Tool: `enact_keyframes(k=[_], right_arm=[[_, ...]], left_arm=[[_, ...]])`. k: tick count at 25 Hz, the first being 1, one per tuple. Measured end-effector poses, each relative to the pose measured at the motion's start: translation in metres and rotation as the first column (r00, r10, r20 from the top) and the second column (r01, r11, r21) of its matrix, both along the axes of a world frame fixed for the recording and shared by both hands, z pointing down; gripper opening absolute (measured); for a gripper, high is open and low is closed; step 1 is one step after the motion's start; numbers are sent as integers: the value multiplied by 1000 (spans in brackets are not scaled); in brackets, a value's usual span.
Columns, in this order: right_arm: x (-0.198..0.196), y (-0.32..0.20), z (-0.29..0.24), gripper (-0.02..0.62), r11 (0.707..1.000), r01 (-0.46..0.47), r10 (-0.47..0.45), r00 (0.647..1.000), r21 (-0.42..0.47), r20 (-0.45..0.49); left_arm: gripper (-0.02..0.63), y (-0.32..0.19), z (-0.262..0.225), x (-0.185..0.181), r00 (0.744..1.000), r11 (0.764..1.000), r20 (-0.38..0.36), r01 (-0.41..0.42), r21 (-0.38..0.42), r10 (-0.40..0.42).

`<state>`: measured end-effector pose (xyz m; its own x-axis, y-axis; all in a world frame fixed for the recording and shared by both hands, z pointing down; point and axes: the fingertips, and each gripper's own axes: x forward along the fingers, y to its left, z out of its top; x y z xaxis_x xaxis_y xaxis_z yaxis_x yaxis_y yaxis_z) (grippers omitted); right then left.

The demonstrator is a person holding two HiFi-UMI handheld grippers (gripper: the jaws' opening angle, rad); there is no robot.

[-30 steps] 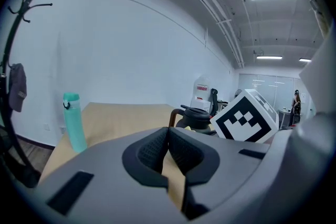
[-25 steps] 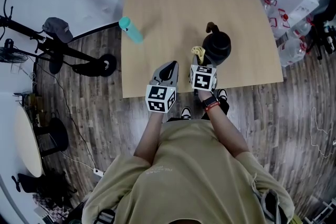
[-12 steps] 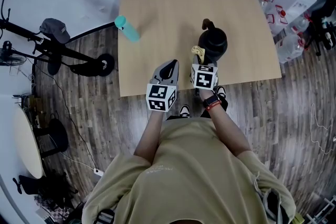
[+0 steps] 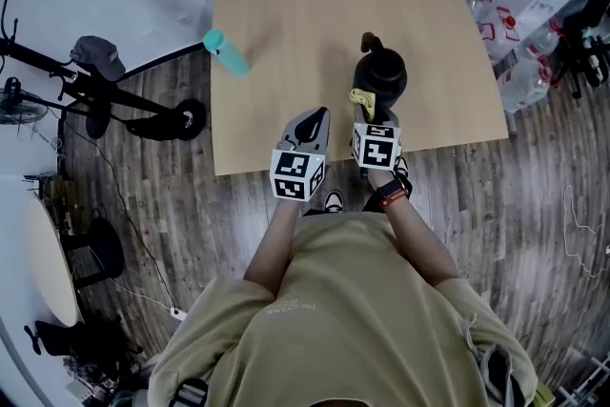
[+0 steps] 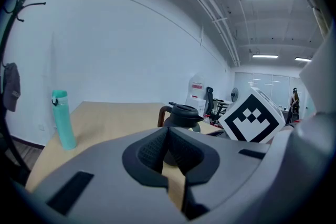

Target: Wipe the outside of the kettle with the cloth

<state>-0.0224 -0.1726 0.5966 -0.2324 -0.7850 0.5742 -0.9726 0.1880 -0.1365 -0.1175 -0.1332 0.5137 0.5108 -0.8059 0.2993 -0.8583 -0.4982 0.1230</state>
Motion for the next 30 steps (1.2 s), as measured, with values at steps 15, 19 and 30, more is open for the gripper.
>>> enact_keyframes(k=[15,19,30], right_arm=[[44,17,-1,127,1000,-12,12,1000,-8,14],[59,20,-3,127,1000,-23,24,1000,-9,15],[110,11,-5,126,996,-85,85,996,12,2]], left_arm=[[25,0,4,45,999,999,5,-42,-7,42],[25,-1,3,58,999,999,8,-53,-10,53],[25,-5,9,89,997,997,11,-80,-20,80]])
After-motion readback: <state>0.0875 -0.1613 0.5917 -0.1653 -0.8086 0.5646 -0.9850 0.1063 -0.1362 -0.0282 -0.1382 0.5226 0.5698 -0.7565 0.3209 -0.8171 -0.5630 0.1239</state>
